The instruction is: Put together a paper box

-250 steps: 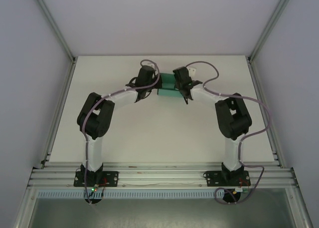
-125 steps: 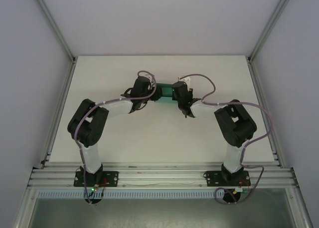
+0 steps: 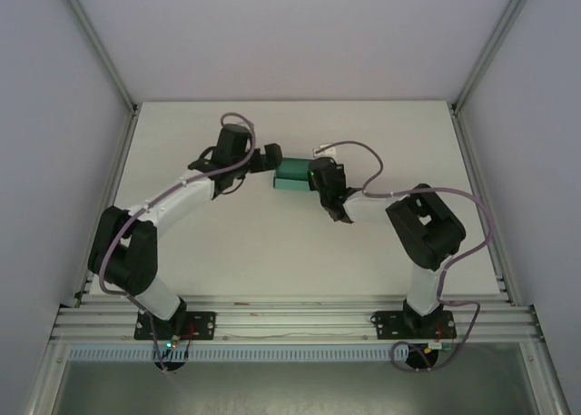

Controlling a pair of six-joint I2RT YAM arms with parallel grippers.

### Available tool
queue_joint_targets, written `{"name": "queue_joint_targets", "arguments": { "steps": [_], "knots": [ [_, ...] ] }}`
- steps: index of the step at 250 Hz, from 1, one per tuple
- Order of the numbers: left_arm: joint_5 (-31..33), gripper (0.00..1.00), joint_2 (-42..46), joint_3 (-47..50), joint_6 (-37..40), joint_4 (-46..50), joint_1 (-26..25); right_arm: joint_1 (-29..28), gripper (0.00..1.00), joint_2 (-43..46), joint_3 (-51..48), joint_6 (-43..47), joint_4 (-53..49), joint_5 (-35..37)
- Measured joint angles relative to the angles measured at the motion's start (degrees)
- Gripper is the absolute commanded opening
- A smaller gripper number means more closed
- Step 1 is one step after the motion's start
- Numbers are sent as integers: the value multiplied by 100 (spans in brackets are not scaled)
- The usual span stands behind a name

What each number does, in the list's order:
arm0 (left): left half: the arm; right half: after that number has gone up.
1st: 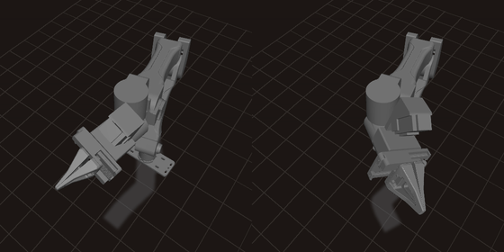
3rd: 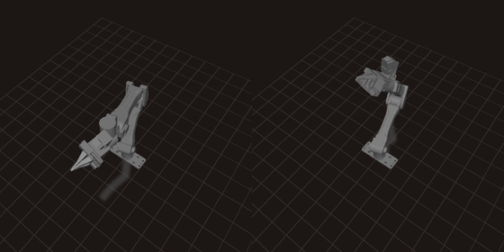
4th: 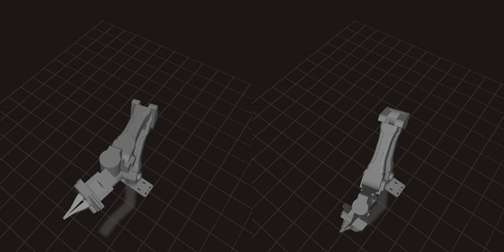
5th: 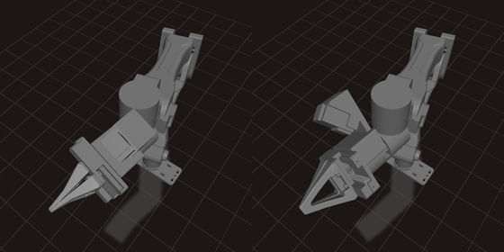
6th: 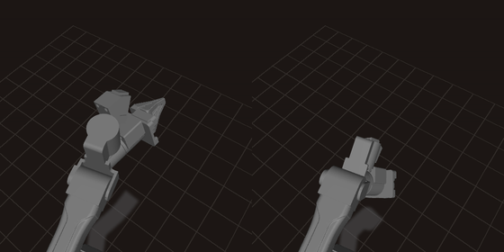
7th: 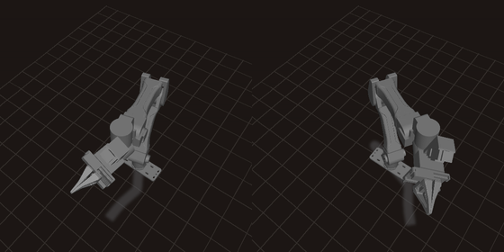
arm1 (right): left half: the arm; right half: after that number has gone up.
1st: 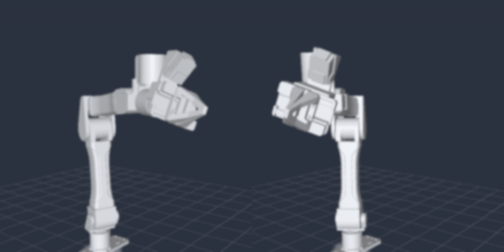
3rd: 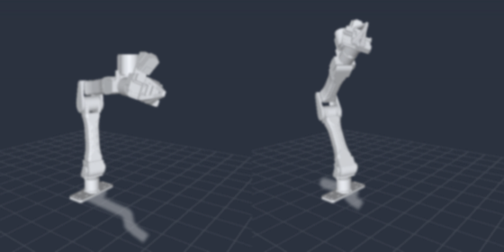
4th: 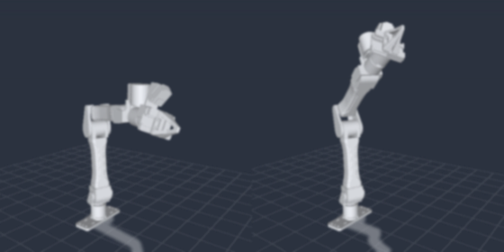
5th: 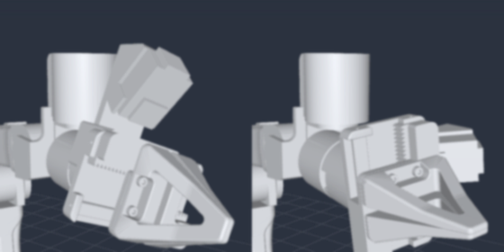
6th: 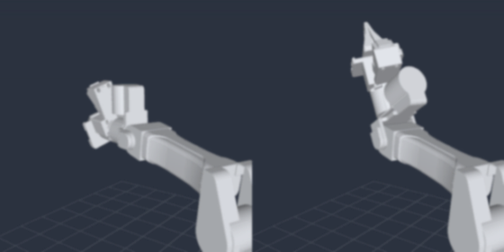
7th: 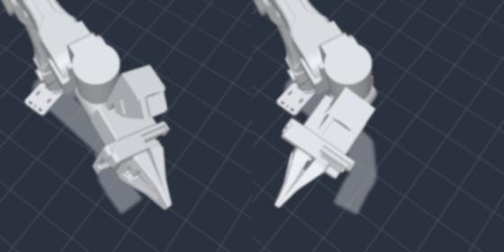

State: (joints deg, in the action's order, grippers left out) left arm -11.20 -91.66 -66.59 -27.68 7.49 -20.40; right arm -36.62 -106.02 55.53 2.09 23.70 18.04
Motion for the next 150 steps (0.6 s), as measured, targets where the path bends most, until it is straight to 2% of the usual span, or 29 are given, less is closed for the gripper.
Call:
{"name": "queue_joint_targets", "arguments": {
  "steps": [28,59,110,150],
  "knots": [
    [-310,100,-267,-501,-127,98,304,-31,0,0,-33,144,81,-4],
    [-868,99,-1034,-1281,-170,109,428,-37,2,0,-68,254,164,-4],
    [-1515,88,-2092,-1534,-269,247,428,-74,5,0,-96,422,229,-48],
    [-1856,82,-2271,-1375,-442,308,439,-85,19,2,-153,564,201,-146]
  ]
}}
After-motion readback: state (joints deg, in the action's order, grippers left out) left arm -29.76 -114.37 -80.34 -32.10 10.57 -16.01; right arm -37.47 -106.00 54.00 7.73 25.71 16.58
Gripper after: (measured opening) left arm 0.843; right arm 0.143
